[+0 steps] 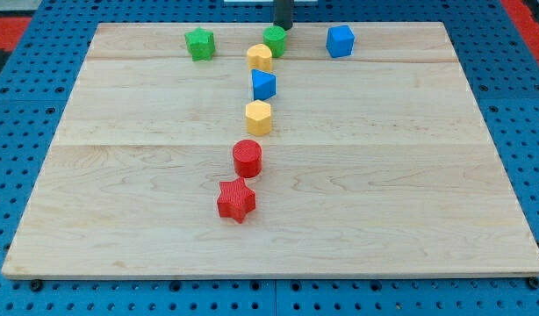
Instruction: Move the green star to the left of the yellow heart
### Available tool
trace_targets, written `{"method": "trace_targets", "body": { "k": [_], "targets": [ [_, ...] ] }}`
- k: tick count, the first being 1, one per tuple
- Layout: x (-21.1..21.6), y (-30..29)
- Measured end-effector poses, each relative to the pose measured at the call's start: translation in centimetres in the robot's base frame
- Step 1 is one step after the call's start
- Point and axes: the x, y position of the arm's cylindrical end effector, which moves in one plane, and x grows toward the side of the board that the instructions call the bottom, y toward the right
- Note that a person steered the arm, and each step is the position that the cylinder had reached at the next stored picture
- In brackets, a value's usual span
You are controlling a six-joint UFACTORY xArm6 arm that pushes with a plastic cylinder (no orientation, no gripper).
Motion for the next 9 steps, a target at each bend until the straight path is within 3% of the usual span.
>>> {"method": "trace_targets", "body": {
  "k": [1,2,3,4,6,9],
  "targets": [
    [-0.1,-9.3],
    [2.2,-13.0],
    [5.9,-13.5],
    [6.0,-16.6],
    [4.1,-15.8],
    [5.6,-17.3]
  ]
}}
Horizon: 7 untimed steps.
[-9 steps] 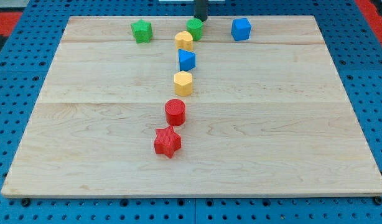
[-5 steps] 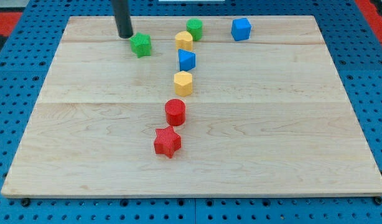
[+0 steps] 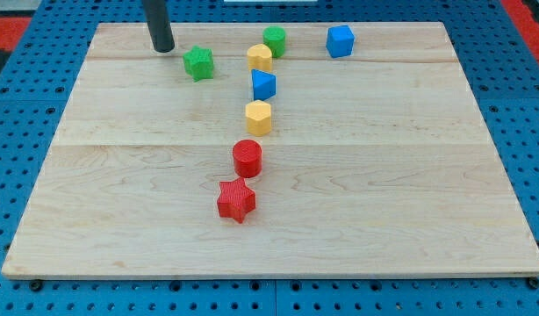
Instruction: Move the green star to the left of the yellow heart
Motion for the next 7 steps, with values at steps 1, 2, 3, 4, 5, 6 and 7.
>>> {"method": "trace_targets", "body": {
  "k": [1,2,3,4,5,6,7],
  "targets": [
    [0.0,0.0],
    [0.0,0.0],
    [0.2,0.0],
    [0.7,-1.0],
    [4.3,-5.0],
    [12.5,-6.8],
    [17.1,-4.5]
  ]
}}
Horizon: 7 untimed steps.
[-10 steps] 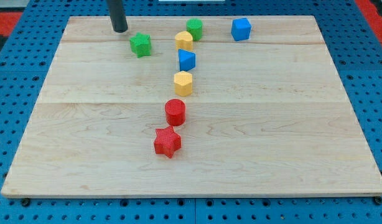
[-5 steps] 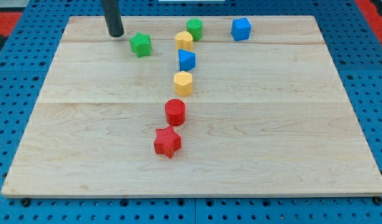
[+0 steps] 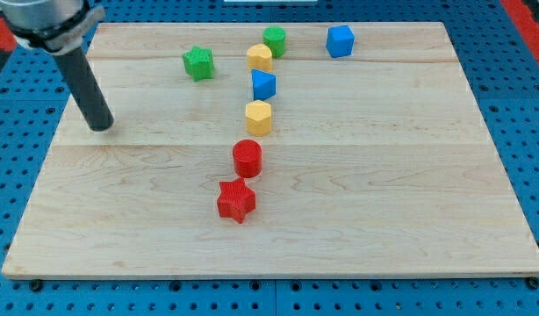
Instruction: Move the green star to the left of the yellow heart
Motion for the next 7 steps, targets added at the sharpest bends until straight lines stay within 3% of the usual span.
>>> {"method": "trace_targets", "body": {
  "k": [2,3,4,7],
  "targets": [
    [-1.8,6.7],
    [-4.7,8.6],
    [-8.8,8.7],
    [-12.0,4.4]
  ]
}}
